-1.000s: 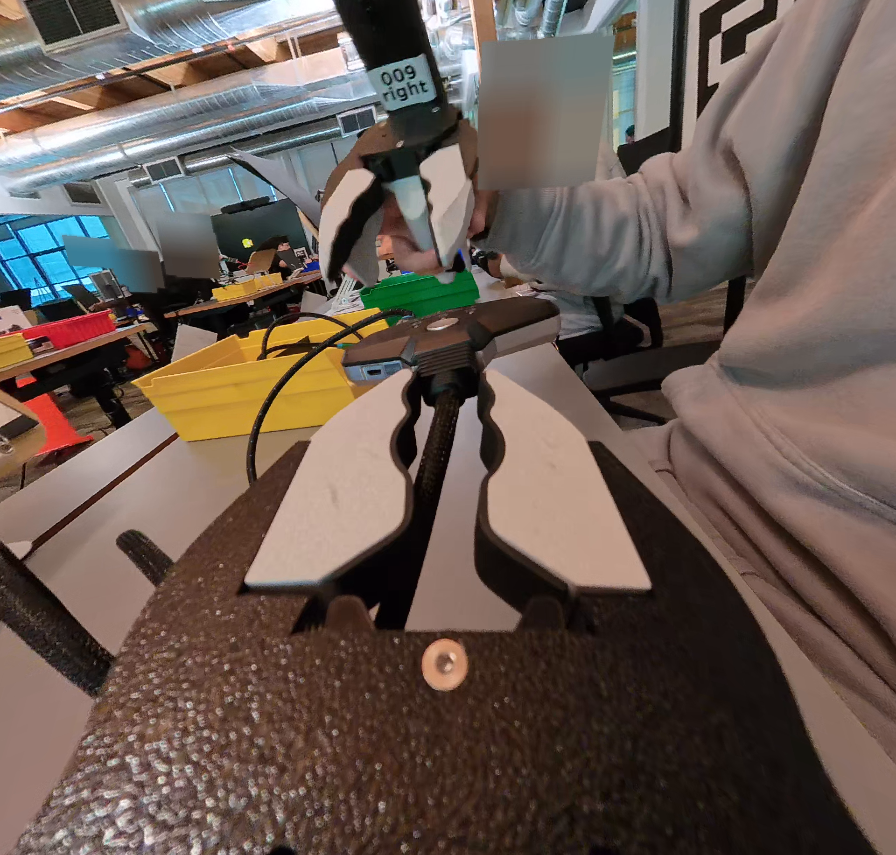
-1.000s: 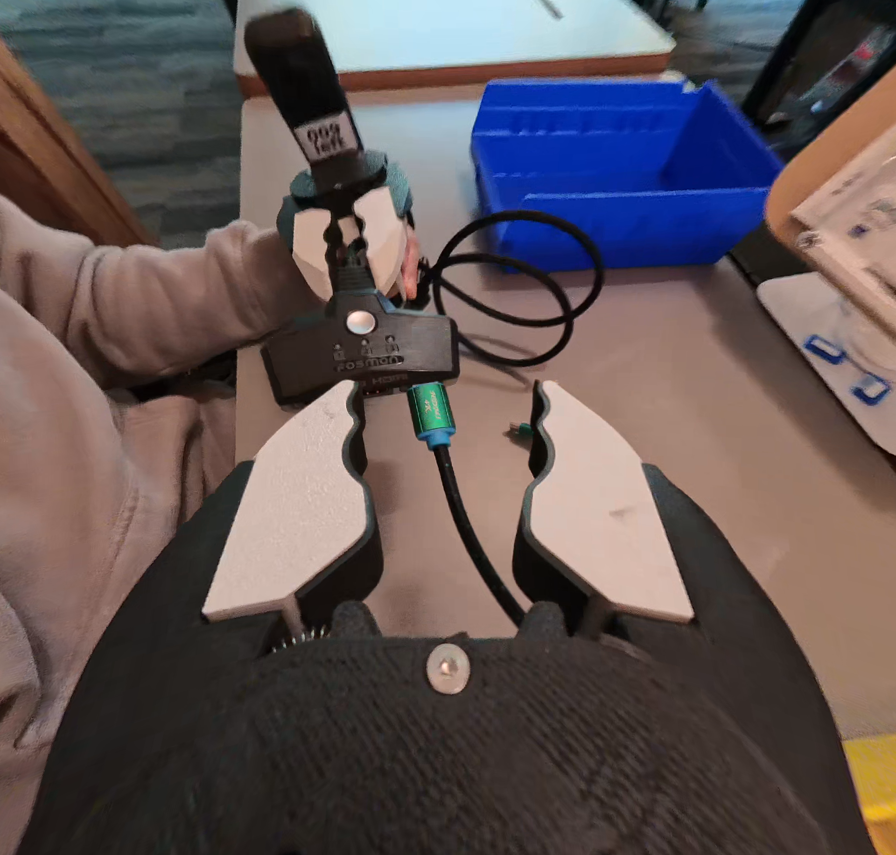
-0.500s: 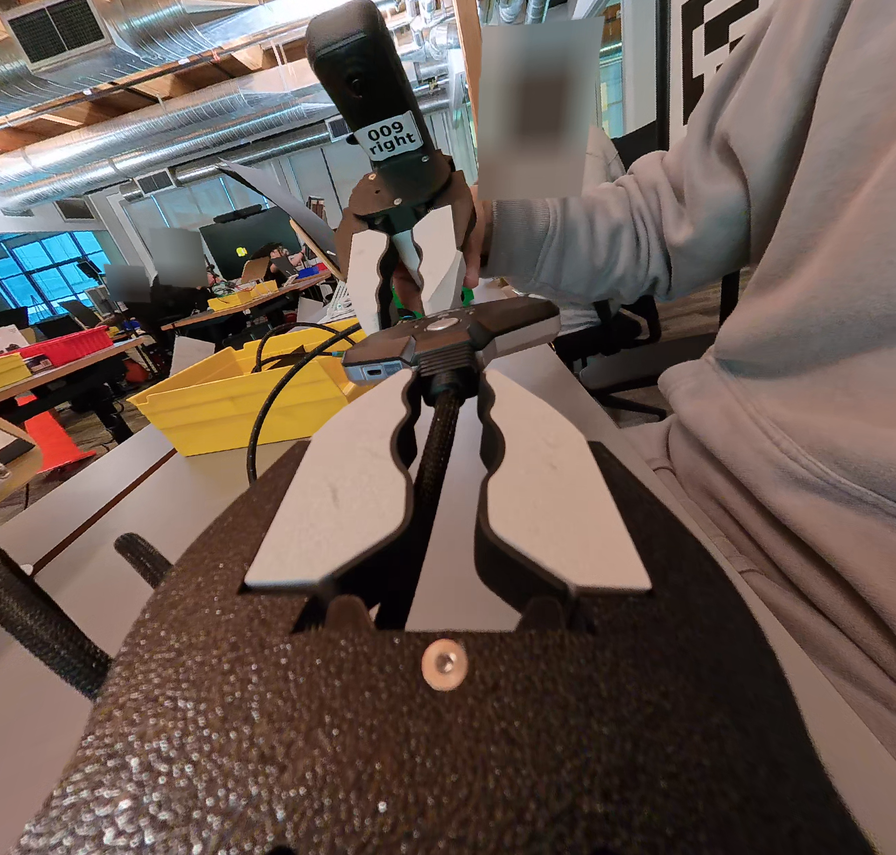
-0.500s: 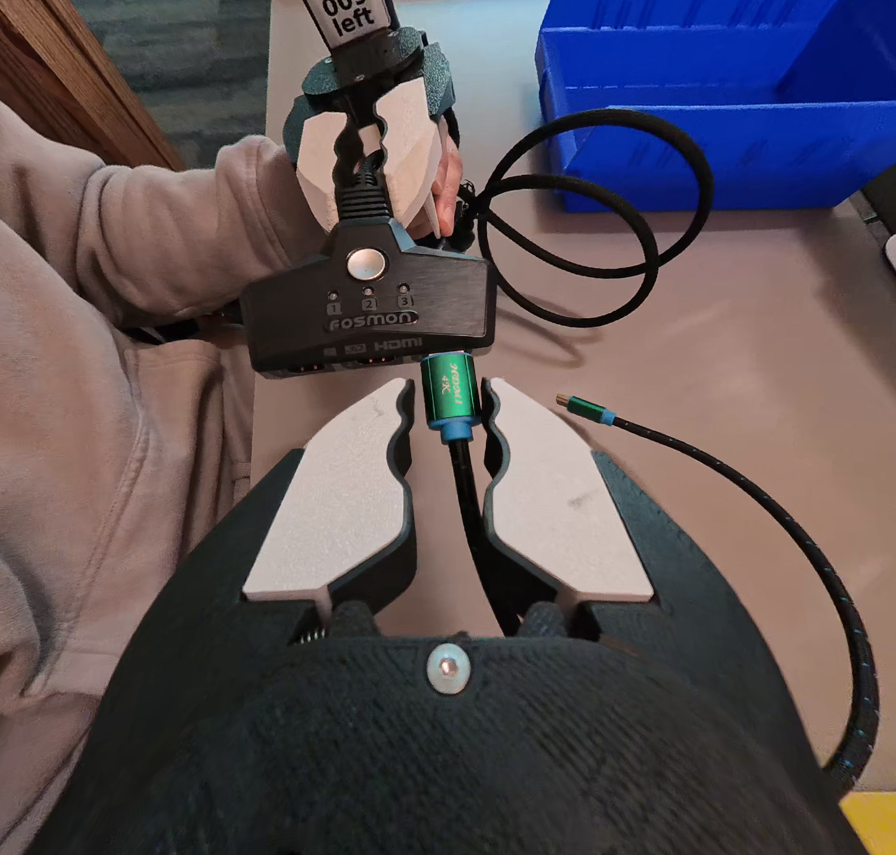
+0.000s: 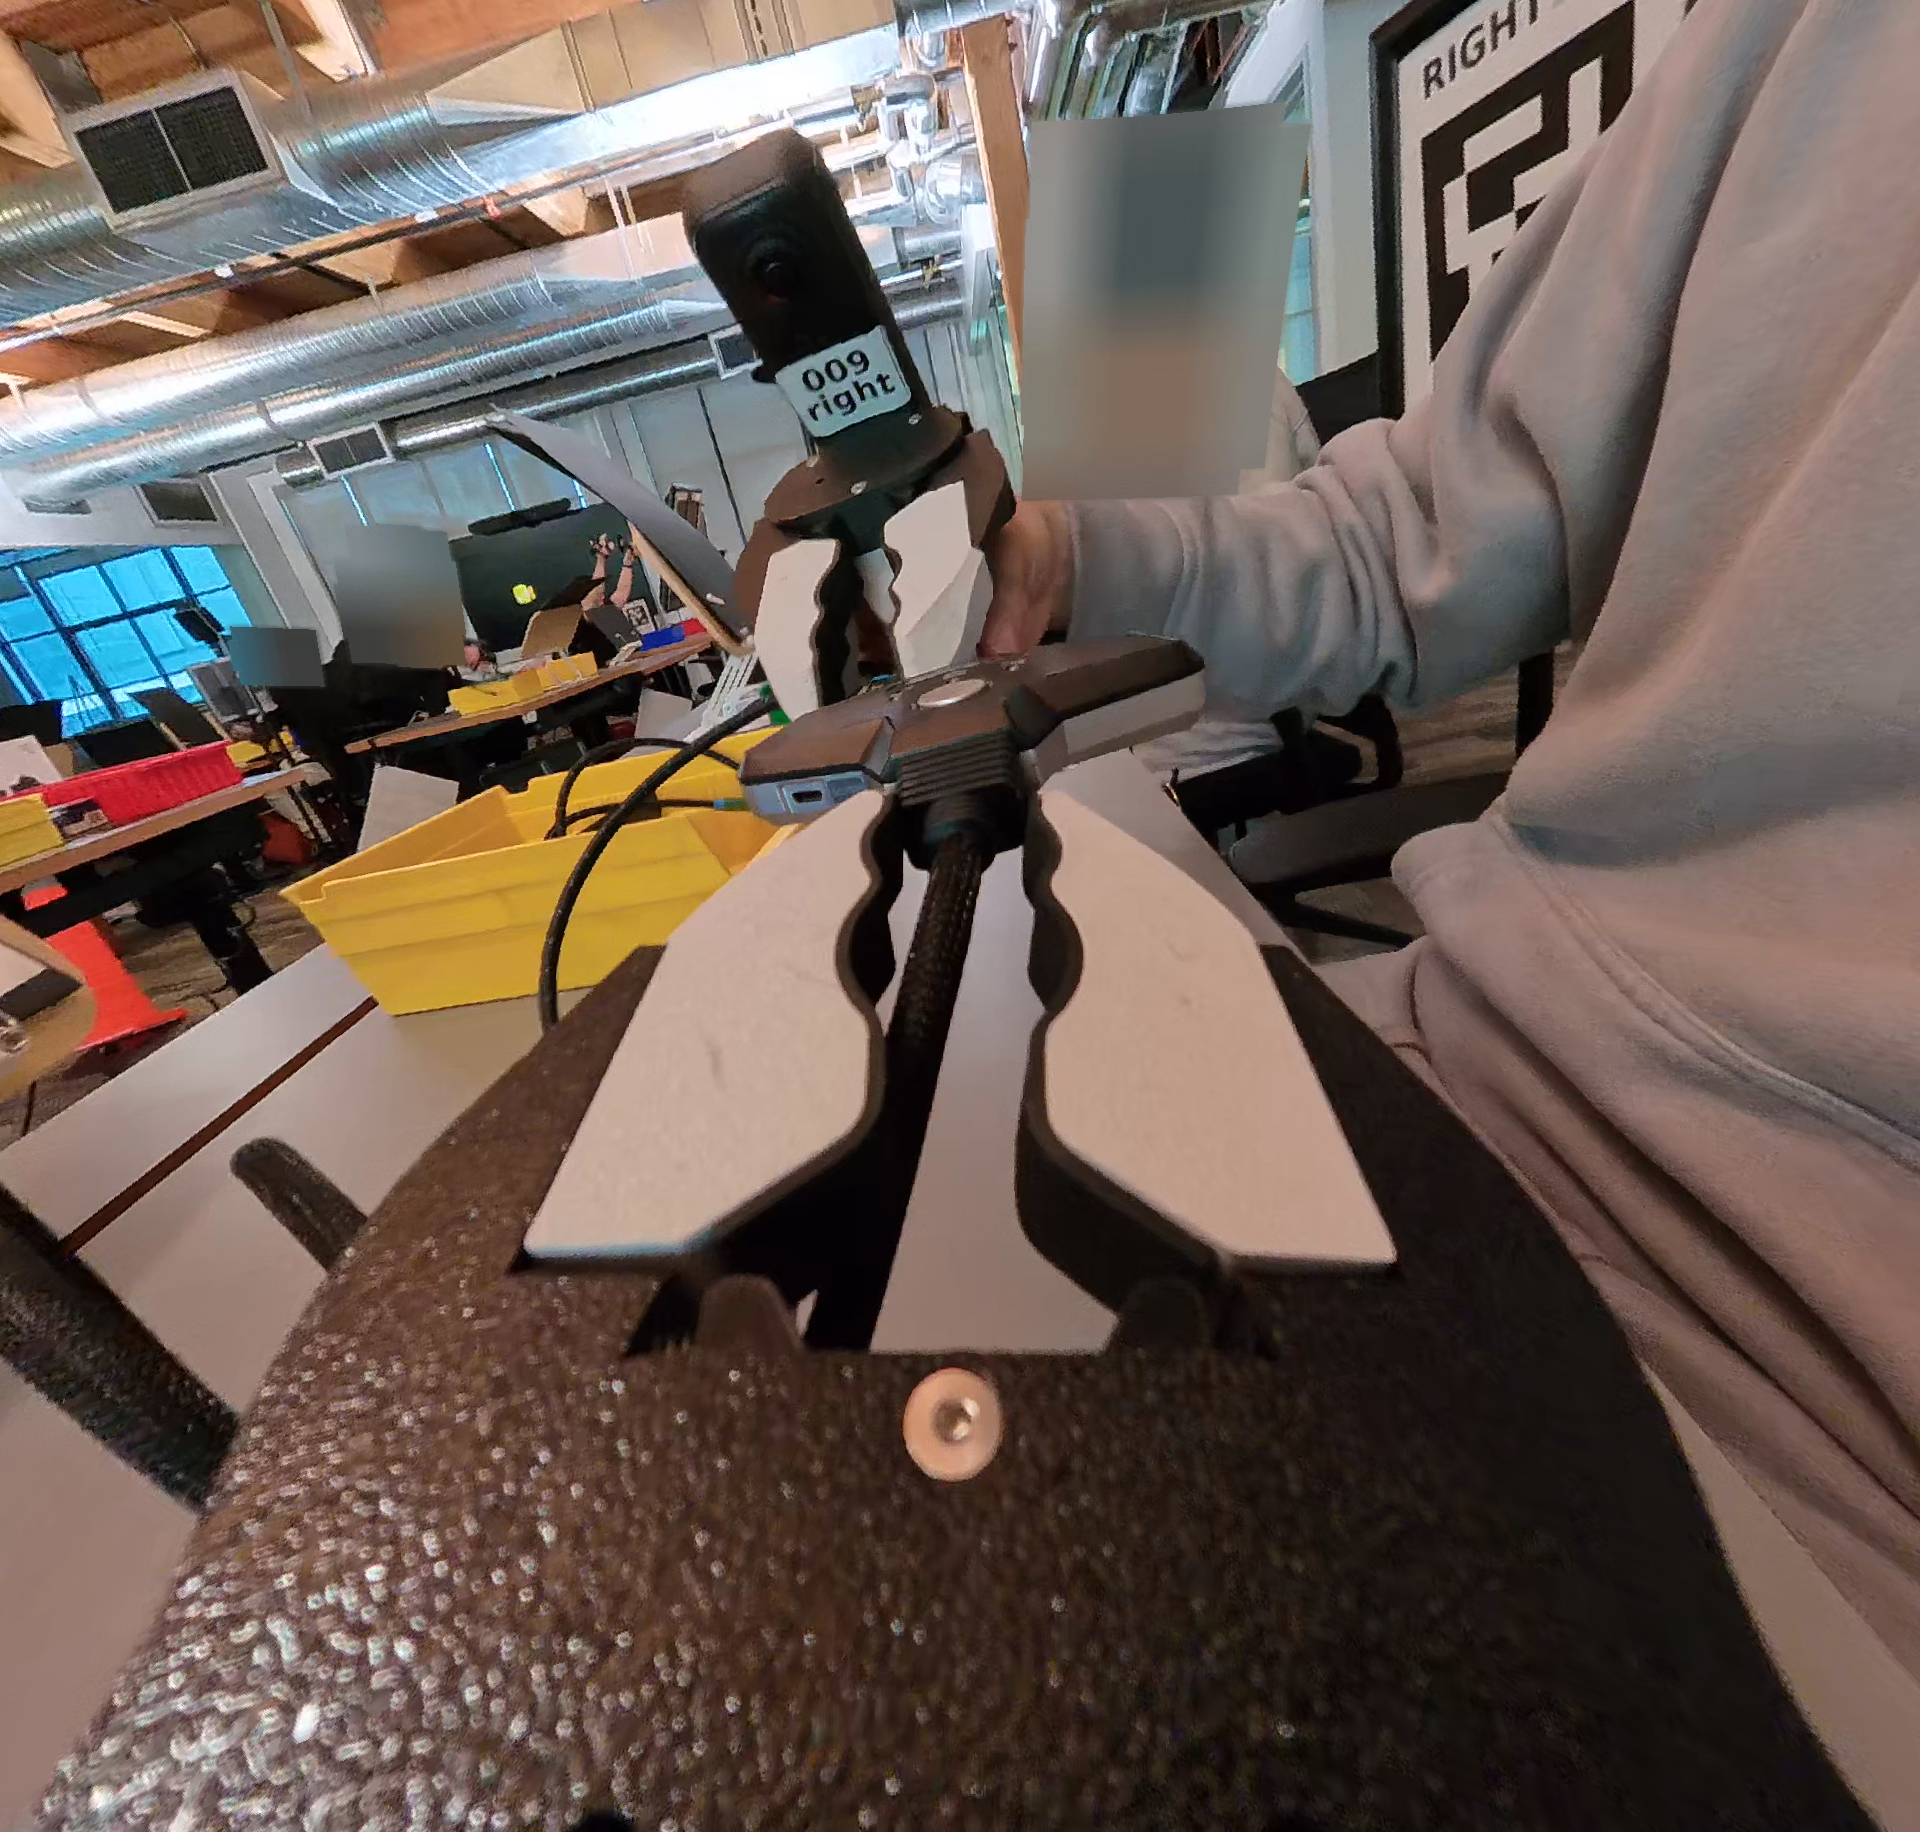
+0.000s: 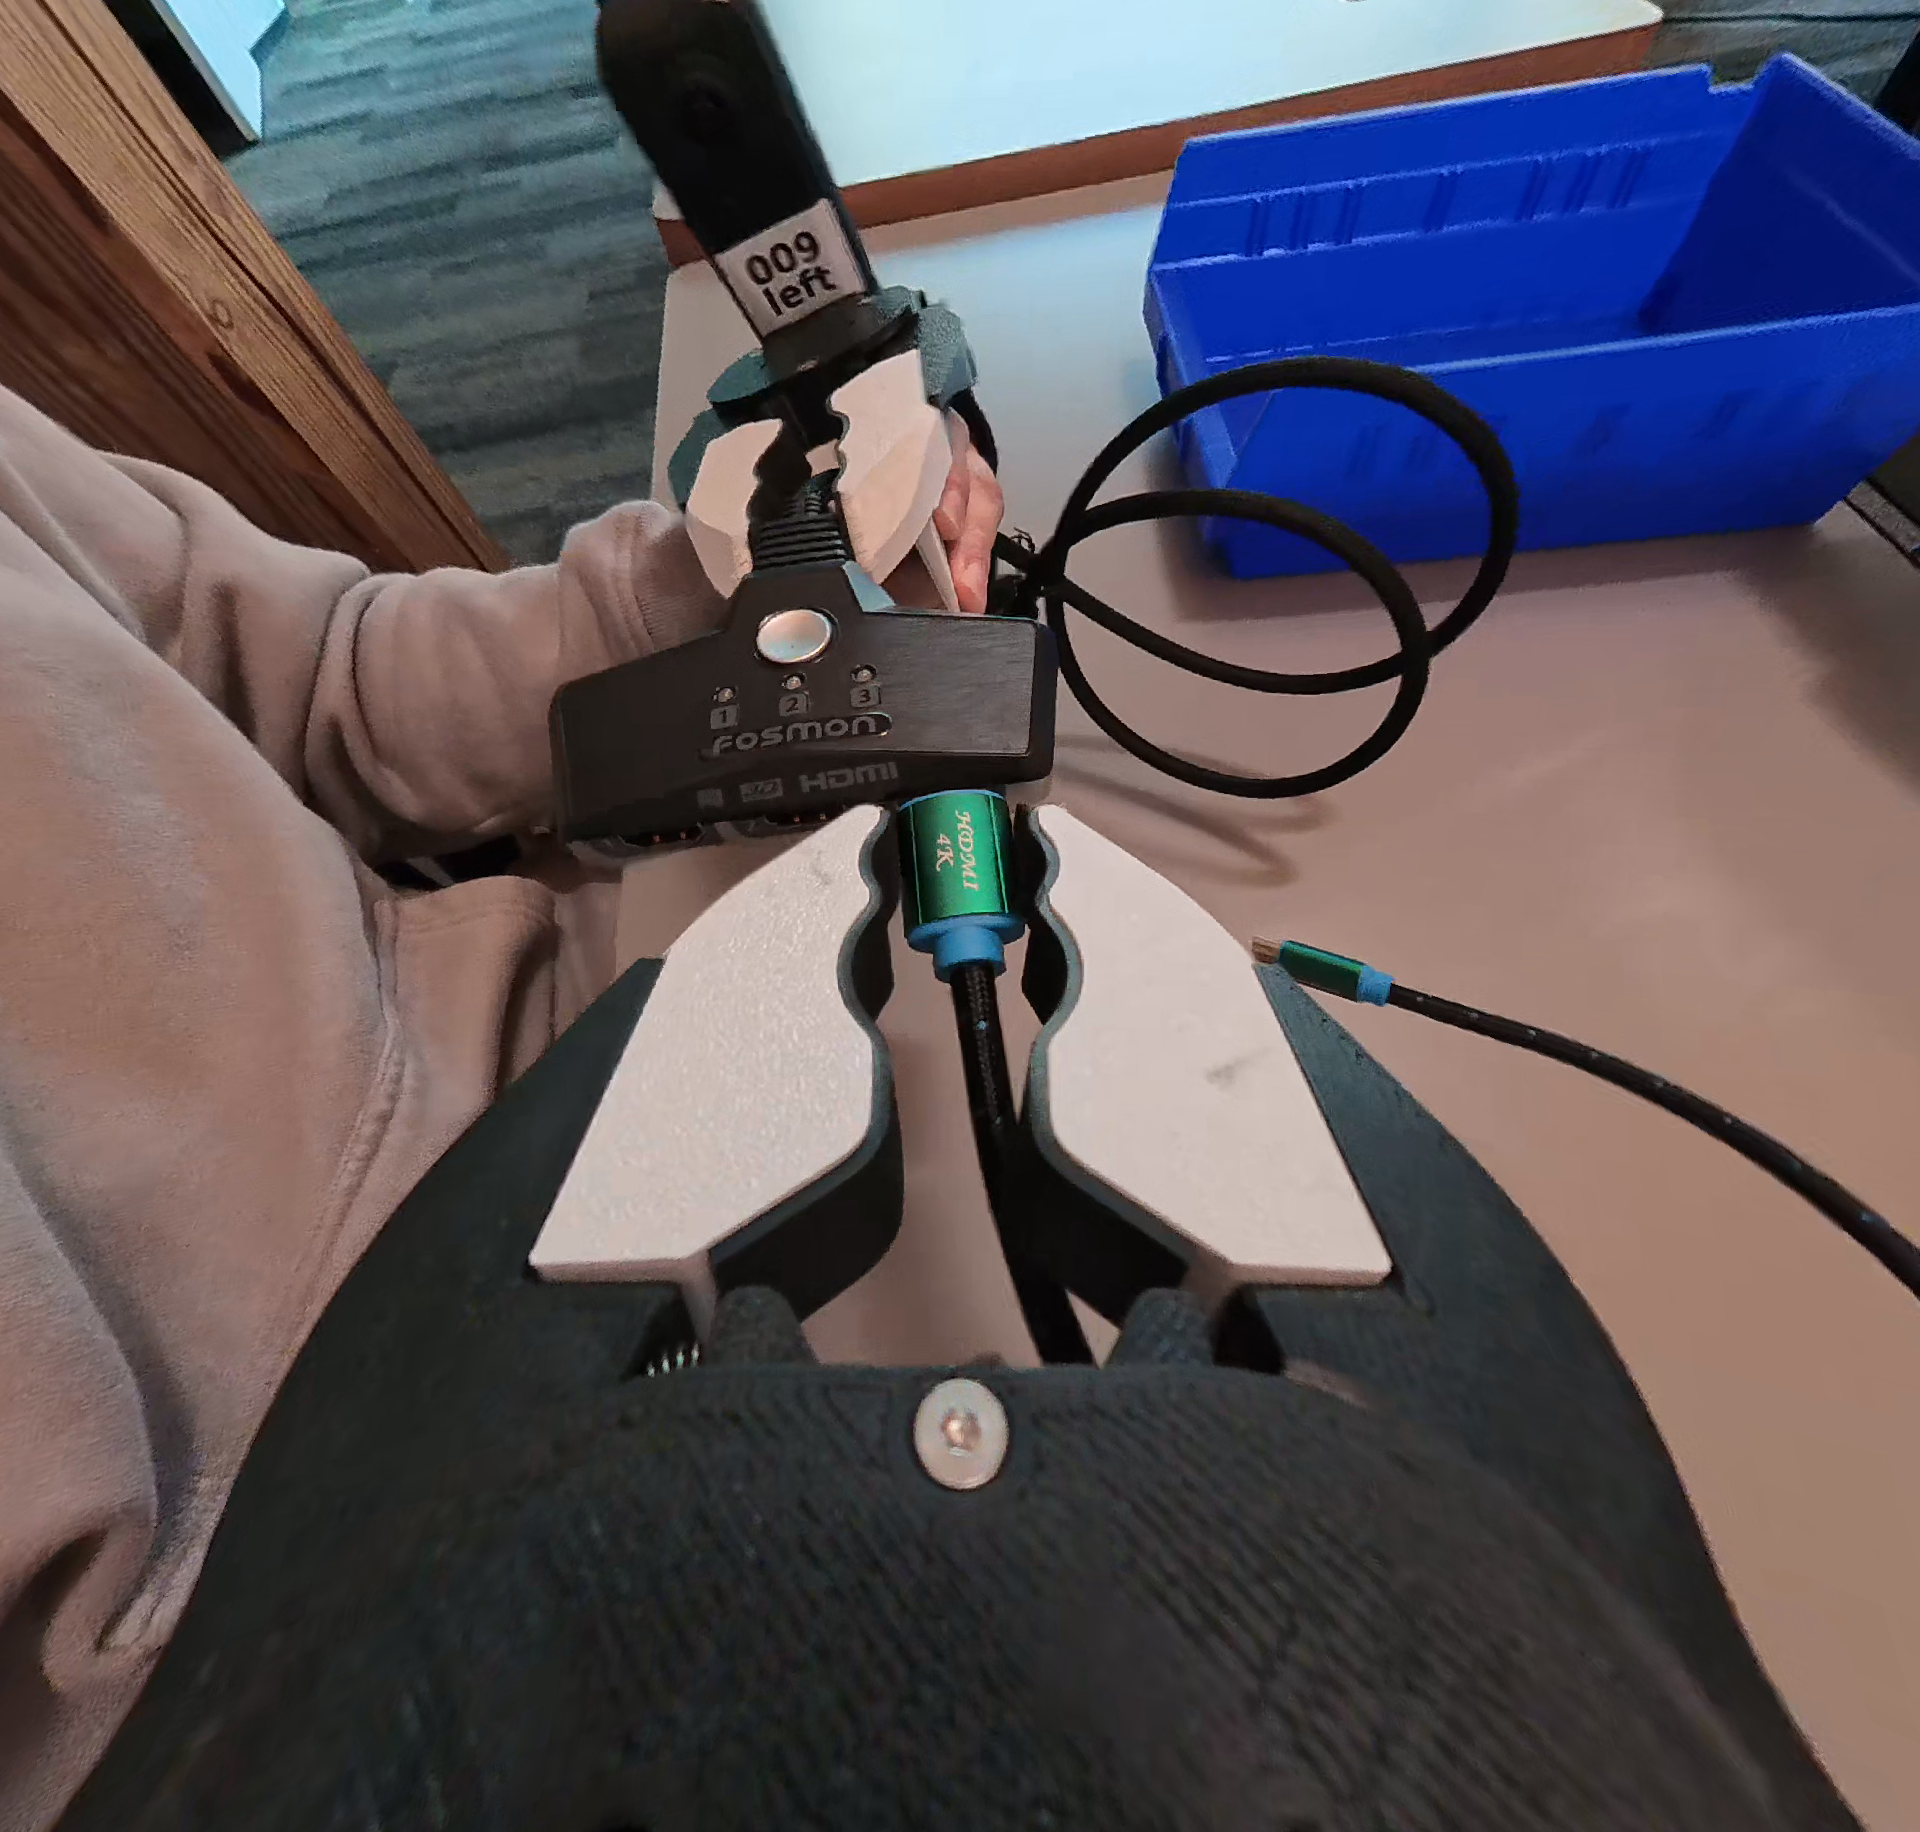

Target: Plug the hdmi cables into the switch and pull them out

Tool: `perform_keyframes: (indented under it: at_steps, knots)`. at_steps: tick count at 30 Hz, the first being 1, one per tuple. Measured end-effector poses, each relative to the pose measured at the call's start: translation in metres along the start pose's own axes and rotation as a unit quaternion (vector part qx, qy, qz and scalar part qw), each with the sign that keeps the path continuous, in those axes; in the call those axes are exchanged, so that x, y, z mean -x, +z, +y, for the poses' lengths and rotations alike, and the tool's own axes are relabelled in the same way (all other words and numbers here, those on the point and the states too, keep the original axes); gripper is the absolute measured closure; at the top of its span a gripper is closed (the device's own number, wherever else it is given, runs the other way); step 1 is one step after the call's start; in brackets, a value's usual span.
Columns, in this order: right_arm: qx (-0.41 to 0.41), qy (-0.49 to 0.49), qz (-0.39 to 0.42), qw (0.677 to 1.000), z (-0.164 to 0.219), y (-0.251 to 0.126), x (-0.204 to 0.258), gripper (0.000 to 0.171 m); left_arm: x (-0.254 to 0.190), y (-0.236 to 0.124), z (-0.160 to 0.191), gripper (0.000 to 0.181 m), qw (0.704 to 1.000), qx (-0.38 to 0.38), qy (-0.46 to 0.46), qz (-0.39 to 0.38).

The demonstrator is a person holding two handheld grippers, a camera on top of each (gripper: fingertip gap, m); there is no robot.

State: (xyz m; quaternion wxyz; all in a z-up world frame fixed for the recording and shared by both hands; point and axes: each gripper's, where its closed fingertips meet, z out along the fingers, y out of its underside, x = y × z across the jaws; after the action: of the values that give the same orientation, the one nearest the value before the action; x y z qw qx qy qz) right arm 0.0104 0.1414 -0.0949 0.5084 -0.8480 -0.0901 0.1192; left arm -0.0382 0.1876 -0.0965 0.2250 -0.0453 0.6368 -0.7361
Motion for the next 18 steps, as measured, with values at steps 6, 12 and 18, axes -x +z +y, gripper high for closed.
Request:
perform_keyframes:
  at_steps: [6, 12, 18]
  knots:
    - [0.07, -0.007, 0.125, 0.99, 0.016, -0.071, -0.044, 0.151, 0.023, -0.103, -0.06, 0.16, 0.983, -0.128, 0.037, -0.129]
    - [0.098, -0.192, 0.306, 0.927, -0.021, -0.166, -0.076, 0.151, 0.016, -0.073, -0.052, 0.16, 0.99, -0.082, 0.044, -0.105]
    - [0.139, -0.234, 0.303, 0.913, 0.007, -0.222, -0.094, 0.151, 0.015, -0.049, -0.031, 0.16, 0.996, -0.061, 0.011, -0.069]
